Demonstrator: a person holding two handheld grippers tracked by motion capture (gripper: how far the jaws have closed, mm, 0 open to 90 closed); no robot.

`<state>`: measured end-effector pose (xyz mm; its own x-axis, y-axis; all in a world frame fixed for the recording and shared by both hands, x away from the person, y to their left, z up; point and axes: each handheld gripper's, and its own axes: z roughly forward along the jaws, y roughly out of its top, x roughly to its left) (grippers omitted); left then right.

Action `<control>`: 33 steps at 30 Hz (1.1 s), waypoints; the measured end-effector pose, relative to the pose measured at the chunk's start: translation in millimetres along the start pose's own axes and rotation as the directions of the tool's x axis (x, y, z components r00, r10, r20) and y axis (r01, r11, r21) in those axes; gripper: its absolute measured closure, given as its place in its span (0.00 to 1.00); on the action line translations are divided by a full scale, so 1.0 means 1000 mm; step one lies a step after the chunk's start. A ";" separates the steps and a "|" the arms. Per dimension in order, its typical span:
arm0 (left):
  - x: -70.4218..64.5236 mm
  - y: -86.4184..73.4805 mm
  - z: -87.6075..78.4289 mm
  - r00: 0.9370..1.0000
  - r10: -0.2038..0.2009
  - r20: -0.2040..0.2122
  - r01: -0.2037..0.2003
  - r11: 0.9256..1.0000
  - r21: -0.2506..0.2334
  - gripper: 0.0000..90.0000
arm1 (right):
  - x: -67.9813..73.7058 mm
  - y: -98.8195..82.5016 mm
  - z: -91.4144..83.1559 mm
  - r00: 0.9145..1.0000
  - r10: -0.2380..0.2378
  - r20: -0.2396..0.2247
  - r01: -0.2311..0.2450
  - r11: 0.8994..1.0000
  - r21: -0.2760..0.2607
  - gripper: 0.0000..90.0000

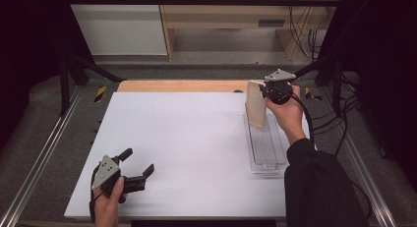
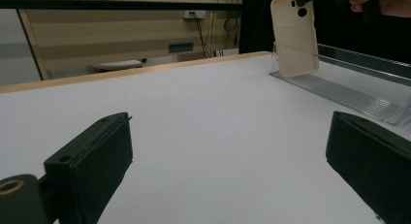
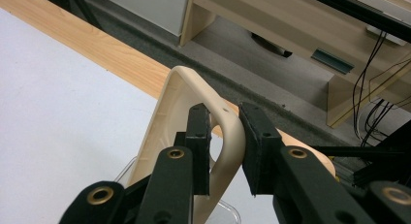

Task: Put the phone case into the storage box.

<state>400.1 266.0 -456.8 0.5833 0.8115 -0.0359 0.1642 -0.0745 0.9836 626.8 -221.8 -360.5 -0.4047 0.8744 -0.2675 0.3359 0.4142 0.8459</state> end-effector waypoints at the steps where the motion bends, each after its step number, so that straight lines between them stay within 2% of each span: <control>1: 0.000 0.000 0.000 1.000 0.000 0.000 0.000 1.000 0.000 0.03 | 0.000 0.000 0.001 1.000 0.000 0.002 0.000 1.000 -0.002 0.83; 33: 0.000 0.000 0.000 1.000 0.003 -0.003 -0.003 1.000 -0.002 0.03 | -0.002 -0.002 0.004 1.000 0.022 0.013 -0.022 1.000 -0.004 0.81</control>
<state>400.0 266.4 -456.8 0.5816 0.8128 -0.0329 0.1613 -0.0755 0.9840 630.4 -223.1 -363.4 -0.3859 0.8867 -0.2547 0.3416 0.3938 0.8534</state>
